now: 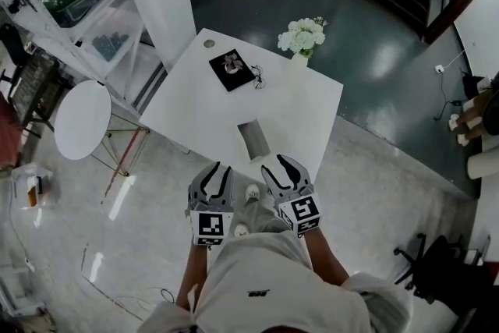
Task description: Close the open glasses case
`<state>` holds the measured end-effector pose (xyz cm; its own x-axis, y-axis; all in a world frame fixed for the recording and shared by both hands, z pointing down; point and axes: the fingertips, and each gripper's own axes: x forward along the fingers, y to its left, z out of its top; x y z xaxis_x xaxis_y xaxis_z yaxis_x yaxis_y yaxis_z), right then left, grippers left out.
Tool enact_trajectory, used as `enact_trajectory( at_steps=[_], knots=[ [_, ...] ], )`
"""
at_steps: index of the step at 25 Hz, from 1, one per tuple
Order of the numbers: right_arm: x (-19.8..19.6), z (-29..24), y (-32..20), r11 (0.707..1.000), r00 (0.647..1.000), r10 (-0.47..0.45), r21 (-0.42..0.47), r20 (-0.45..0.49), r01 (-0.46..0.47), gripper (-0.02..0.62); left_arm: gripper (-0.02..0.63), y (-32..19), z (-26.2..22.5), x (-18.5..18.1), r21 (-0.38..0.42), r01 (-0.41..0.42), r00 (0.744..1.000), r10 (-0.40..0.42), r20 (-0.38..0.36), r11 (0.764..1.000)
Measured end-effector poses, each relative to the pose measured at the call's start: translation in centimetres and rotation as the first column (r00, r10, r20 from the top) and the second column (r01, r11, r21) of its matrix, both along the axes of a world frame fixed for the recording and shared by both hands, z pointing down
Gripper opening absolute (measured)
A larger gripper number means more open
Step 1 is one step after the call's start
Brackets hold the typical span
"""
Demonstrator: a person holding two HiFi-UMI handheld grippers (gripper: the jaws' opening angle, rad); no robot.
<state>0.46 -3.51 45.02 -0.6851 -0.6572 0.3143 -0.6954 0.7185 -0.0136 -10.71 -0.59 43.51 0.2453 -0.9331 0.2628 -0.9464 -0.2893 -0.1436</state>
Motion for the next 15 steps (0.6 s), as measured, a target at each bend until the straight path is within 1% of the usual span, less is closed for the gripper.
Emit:
enact_trajectory(
  at_steps=[10, 15],
  knots=[
    [-0.3, 2.0, -6.0, 0.998, 1.0, -0.024, -0.055, -0.014, 0.023, 0.192, 0.114, -5.7, 2.2, -0.2, -0.06, 0.002, 1.0, -0.001, 0.008, 0.998],
    [-0.3, 2.9, -9.0, 0.996, 0.999, -0.042, -0.085, -0.013, 0.041, 0.187, 0.114, -8.1, 3.0, -0.3, -0.086, 0.017, 1.0, -0.017, 0.006, 0.996]
  ],
)
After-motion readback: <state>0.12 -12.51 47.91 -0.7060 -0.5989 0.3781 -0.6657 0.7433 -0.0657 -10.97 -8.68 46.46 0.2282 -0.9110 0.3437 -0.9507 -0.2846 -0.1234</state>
